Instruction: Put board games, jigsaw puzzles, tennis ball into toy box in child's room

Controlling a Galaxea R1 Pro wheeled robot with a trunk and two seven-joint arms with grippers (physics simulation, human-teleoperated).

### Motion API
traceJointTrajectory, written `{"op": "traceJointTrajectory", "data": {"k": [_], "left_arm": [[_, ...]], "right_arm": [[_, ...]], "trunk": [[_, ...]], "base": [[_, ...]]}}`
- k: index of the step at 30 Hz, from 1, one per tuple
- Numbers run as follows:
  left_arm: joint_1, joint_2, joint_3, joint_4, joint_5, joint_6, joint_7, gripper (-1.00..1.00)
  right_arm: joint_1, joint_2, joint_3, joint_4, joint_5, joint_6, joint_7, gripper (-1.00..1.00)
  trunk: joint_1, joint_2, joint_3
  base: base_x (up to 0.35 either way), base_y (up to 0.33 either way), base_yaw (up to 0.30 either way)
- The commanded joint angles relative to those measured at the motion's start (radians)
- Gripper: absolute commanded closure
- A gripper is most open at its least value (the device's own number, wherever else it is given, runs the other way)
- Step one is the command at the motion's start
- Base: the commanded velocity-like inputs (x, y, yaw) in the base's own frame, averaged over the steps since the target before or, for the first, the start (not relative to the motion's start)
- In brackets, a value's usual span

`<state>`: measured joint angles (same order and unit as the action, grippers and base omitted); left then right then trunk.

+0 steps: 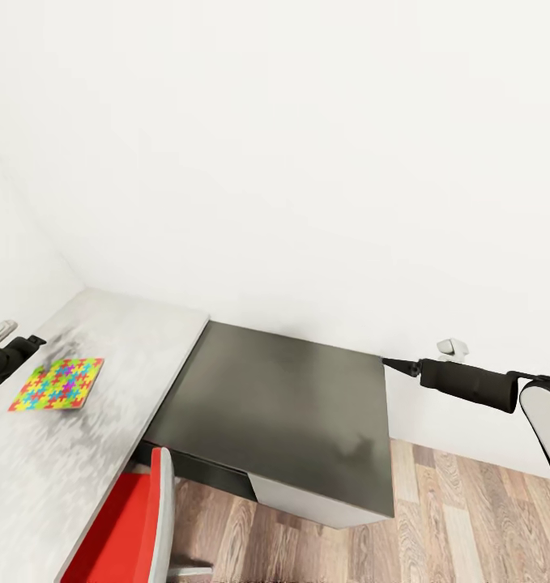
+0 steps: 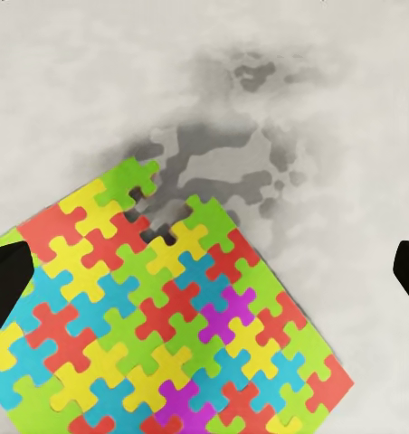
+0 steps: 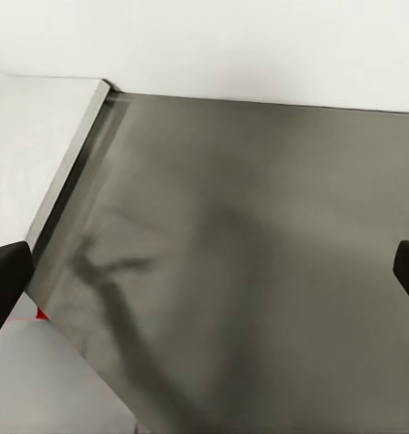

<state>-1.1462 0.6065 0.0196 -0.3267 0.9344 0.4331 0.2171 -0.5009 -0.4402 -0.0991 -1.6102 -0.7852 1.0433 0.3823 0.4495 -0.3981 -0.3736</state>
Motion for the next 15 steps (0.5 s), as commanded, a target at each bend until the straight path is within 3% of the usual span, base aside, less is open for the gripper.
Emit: {"op": "traceJointTrajectory", "data": {"k": [1, 15], "left_arm": [[-0.003, 0.000, 0.002, -0.002, 0.010, 0.005, 0.008, -1.00], [-0.051, 0.001, 0.000, -0.003, 0.007, 0.004, 0.008, -1.00]], "right_arm": [[-0.001, 0.000, -0.001, 0.000, 0.009, 0.004, 0.010, -1.00], [-0.001, 0.000, -0.001, -0.001, 0.009, 0.004, 0.010, -1.00]], "trunk": [[0.000, -0.002, -0.003], [0.000, -0.002, -0.026]], "base": [[0.000, 0.000, 0.000], [0.000, 0.000, 0.000]]}}
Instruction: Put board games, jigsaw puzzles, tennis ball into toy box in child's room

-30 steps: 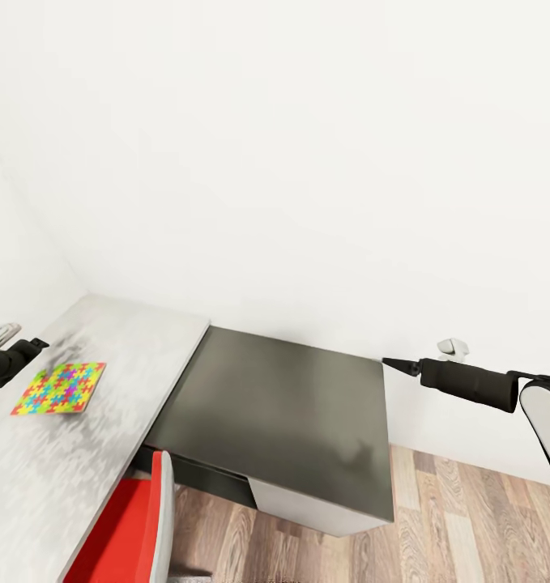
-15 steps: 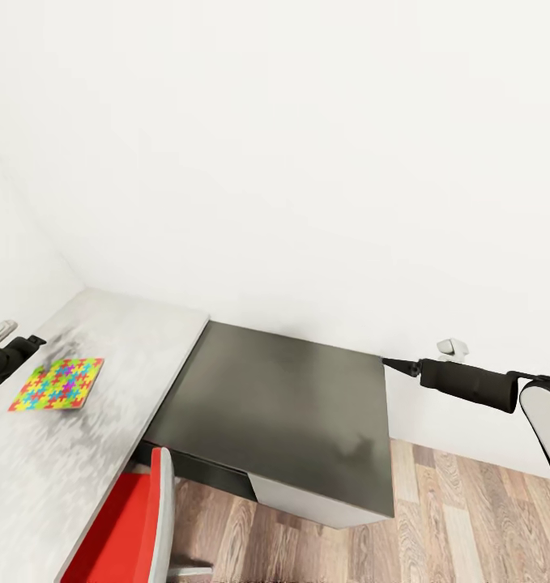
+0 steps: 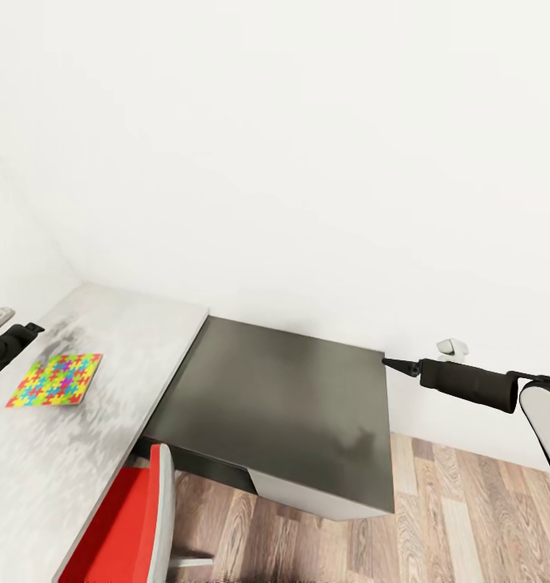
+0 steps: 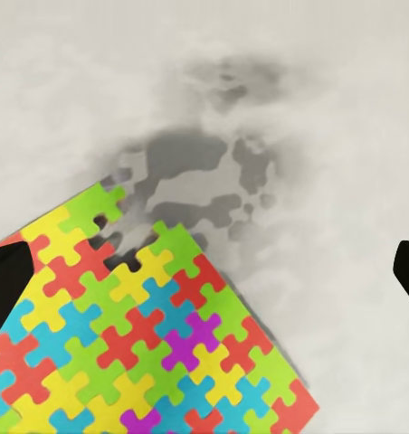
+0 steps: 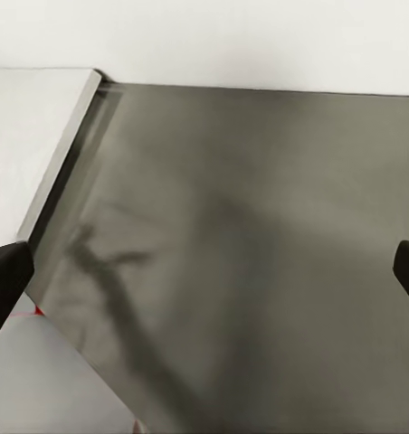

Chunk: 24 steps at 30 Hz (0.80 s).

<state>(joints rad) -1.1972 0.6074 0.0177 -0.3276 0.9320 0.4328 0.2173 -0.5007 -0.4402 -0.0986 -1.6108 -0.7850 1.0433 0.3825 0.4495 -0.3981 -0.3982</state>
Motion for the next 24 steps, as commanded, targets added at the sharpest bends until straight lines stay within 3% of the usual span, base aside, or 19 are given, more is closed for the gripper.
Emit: {"op": "traceJointTrajectory", "data": {"k": [1, 24], "left_arm": [[-0.002, 0.000, 0.002, -0.002, 0.009, 0.004, 0.008, -1.00], [0.002, 0.006, -0.001, -0.002, 0.008, 0.003, 0.008, -1.00]], "right_arm": [[-0.001, 0.000, -0.001, 0.000, 0.009, 0.004, 0.010, -1.00], [-0.011, 0.001, 0.002, -0.001, 0.010, 0.004, 0.010, -1.00]], "trunk": [[0.000, -0.002, -0.003], [0.000, -0.002, -0.041]], "base": [[0.000, 0.000, 0.000], [0.000, 0.000, 0.038]]}}
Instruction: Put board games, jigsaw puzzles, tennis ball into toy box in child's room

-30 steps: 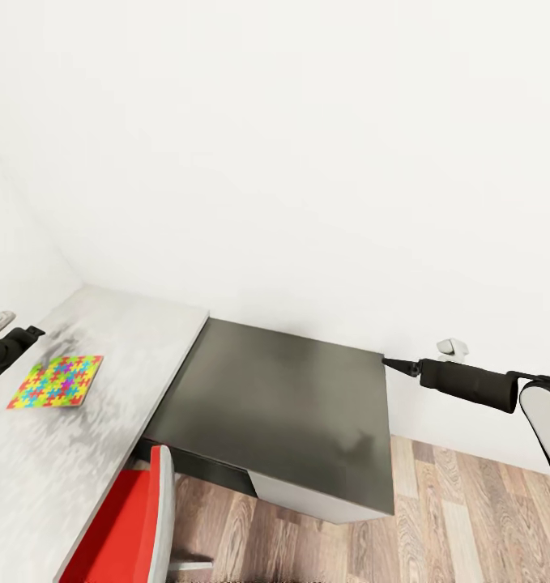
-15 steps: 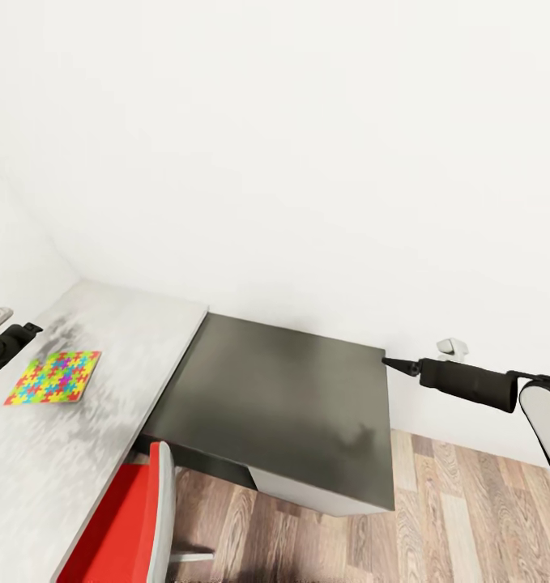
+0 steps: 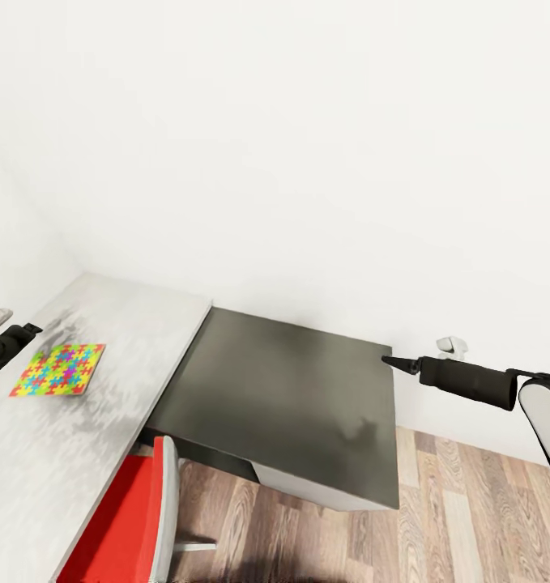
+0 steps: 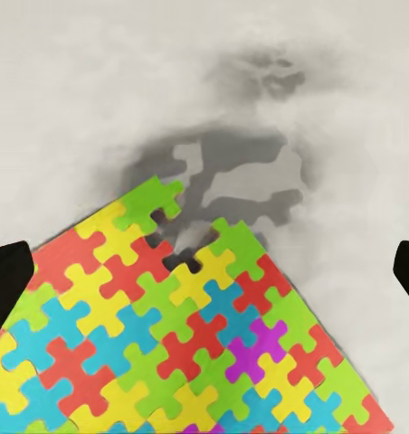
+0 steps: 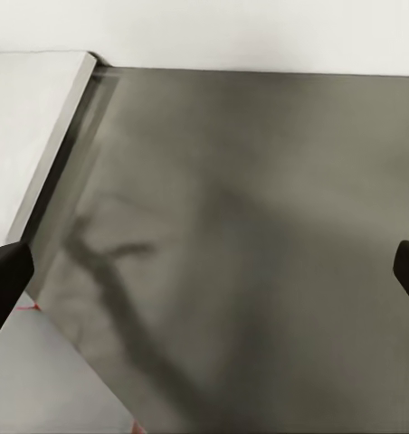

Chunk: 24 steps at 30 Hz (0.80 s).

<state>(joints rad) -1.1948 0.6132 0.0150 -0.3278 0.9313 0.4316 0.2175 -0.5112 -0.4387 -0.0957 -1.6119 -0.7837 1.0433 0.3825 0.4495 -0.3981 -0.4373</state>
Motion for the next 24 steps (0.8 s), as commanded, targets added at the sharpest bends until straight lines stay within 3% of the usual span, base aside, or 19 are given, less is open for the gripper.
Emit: {"op": "traceJointTrajectory", "data": {"k": [1, 24], "left_arm": [[0.000, 0.000, 0.001, -0.002, 0.009, 0.004, 0.008, -1.00], [0.000, -0.019, 0.000, -0.008, 0.014, 0.005, 0.008, -1.00]], "right_arm": [[-0.001, 0.000, -0.001, 0.000, 0.009, 0.004, 0.010, -1.00], [0.005, 0.000, -0.002, 0.000, 0.010, 0.004, 0.009, -1.00]], "trunk": [[0.000, -0.002, -0.003], [0.000, -0.002, -0.024]], "base": [[0.000, 0.000, 0.123], [0.000, 0.000, 0.104]]}}
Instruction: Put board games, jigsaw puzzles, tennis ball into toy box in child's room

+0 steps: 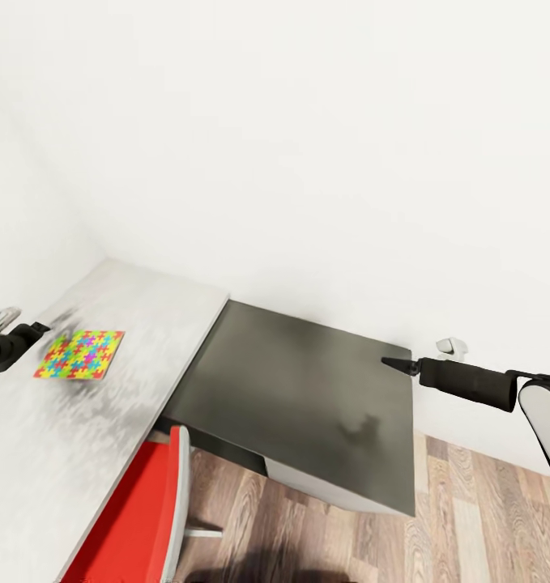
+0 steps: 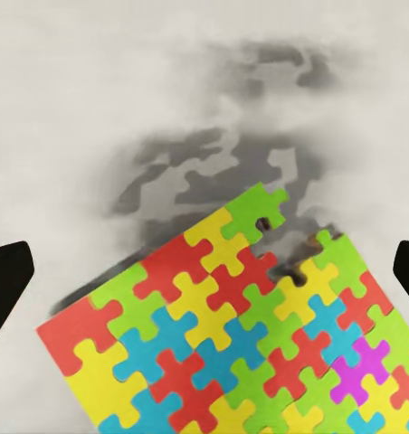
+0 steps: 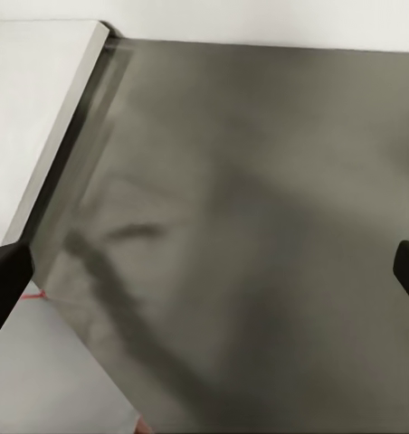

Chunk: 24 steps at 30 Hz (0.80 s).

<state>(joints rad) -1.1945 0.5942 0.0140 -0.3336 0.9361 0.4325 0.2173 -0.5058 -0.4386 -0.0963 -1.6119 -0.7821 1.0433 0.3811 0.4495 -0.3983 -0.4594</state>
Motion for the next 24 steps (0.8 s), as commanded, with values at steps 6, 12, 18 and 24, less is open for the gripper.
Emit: {"op": "traceJointTrajectory", "data": {"k": [6, 12, 18, 24], "left_arm": [[-0.001, -0.019, 0.001, -0.006, 0.009, 0.005, 0.008, -1.00], [-0.005, -0.037, 0.001, -0.007, 0.008, 0.004, 0.008, -1.00], [-0.007, -0.054, 0.001, -0.008, 0.006, 0.003, 0.008, -1.00], [-0.008, -0.063, 0.001, -0.009, 0.005, 0.003, 0.008, -1.00]], "right_arm": [[-0.001, 0.000, -0.002, 0.000, 0.009, 0.004, 0.010, -1.00], [0.000, 0.000, -0.002, 0.000, 0.010, 0.004, 0.010, -1.00], [0.002, -0.001, -0.002, -0.001, 0.011, 0.004, 0.012, -1.00], [0.002, 0.000, -0.002, -0.001, 0.011, 0.004, 0.013, -1.00]], "trunk": [[0.001, -0.002, -0.002], [0.001, -0.002, -0.002], [0.001, -0.002, -0.003], [0.001, -0.002, -0.003]], "base": [[0.000, 0.000, 0.177], [0.000, 0.000, 0.083], [0.000, 0.000, 0.034], [0.000, 0.000, 0.013]]}}
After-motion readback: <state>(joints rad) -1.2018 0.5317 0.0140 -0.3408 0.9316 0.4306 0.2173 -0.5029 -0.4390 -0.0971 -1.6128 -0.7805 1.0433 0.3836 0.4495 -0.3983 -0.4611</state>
